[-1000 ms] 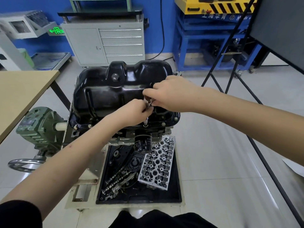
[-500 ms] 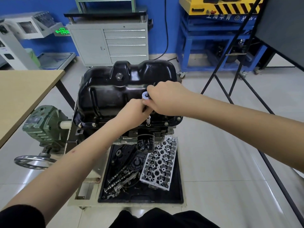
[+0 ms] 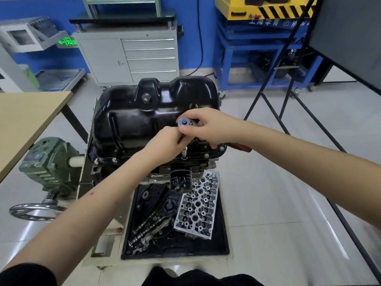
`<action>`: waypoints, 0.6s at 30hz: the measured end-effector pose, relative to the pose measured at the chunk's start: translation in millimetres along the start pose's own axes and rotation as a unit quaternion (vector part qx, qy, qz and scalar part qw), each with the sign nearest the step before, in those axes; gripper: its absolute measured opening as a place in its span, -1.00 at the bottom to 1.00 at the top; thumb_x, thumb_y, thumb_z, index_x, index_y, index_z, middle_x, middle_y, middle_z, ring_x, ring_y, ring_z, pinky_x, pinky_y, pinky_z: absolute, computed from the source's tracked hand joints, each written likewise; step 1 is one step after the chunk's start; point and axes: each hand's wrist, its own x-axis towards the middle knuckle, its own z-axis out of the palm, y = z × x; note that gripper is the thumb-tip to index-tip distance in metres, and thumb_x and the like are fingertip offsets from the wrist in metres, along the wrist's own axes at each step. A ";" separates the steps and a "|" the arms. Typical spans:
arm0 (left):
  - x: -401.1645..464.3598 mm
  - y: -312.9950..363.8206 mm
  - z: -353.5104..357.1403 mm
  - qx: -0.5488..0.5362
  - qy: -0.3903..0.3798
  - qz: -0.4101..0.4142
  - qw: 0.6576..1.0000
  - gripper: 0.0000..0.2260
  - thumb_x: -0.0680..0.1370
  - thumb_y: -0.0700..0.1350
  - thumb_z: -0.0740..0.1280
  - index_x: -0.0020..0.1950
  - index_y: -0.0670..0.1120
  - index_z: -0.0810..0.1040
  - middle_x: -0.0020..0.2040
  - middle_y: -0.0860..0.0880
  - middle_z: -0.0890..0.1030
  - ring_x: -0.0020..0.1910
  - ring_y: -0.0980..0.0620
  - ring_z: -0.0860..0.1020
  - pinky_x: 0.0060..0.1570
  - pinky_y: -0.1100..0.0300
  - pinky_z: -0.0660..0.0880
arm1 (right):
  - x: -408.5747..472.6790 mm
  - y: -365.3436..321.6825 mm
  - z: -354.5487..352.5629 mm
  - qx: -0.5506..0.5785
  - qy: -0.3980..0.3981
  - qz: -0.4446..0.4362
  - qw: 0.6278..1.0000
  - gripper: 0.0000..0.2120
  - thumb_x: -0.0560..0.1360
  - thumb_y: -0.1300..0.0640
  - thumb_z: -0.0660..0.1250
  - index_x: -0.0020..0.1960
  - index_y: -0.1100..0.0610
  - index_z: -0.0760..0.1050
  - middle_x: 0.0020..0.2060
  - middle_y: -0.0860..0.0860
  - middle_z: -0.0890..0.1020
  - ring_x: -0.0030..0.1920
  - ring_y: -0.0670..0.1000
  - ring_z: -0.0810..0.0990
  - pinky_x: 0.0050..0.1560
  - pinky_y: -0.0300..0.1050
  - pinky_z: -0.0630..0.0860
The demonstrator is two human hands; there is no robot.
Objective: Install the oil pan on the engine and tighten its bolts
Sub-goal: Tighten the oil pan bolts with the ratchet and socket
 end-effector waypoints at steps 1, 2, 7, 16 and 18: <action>0.2 -0.3 -0.7 -0.001 -0.004 0.004 1.000 -0.68 0.59 -0.10 0.18 -0.37 -0.04 0.30 -0.49 0.08 0.38 -0.51 0.18 0.34 -0.49 0.38 0.30 | -1.5 0.2 2.4 0.029 0.002 0.010 1.000 -0.80 0.56 0.09 0.19 0.14 0.11 0.46 -0.55 -0.21 0.48 -0.64 -0.19 0.42 -0.57 -0.29 0.42; 0.5 -0.8 -1.2 -0.001 -0.010 0.008 1.000 -0.67 0.59 -0.09 0.18 -0.39 0.00 0.29 -0.50 0.09 0.37 -0.53 0.18 0.34 -0.51 0.43 0.30 | -2.5 0.3 4.8 0.059 0.006 0.022 0.998 -0.81 0.56 0.10 0.19 0.12 0.12 0.46 -0.60 -0.23 0.46 -0.66 -0.16 0.38 -0.58 -0.29 0.41; 4.7 -8.1 -6.1 -0.019 -0.058 0.014 0.998 -0.74 0.59 0.00 0.16 -0.14 -0.14 0.51 -0.42 0.02 0.47 -0.48 0.14 0.41 -0.53 0.40 0.32 | -4.6 -3.3 7.8 0.135 0.002 0.064 0.989 -0.89 0.55 0.06 0.22 0.03 0.04 0.48 -0.66 -0.14 0.35 -0.64 -0.12 0.27 -0.55 -0.26 0.38; 17.7 -5.0 -47.1 -0.133 -0.037 0.106 0.985 -0.74 0.57 -0.04 0.23 -0.34 0.00 0.41 -0.45 0.04 0.51 -0.52 0.17 0.48 -0.39 0.30 0.43 | -2.4 -36.1 -38.5 0.147 0.057 0.075 0.985 -0.60 0.48 0.01 0.30 0.08 0.36 0.40 -0.59 -0.08 0.23 -0.64 -0.10 0.19 -0.58 -0.24 0.28; 20.2 -10.2 -60.1 -0.126 -0.056 0.112 0.984 -0.73 0.56 -0.03 0.23 -0.33 -0.05 0.43 -0.44 0.02 0.54 -0.54 0.21 0.48 -0.43 0.36 0.43 | 1.4 -44.7 -35.8 0.151 0.064 0.066 0.984 -0.61 0.49 0.02 0.30 0.07 0.37 0.39 -0.60 -0.09 0.24 -0.65 -0.09 0.20 -0.59 -0.25 0.32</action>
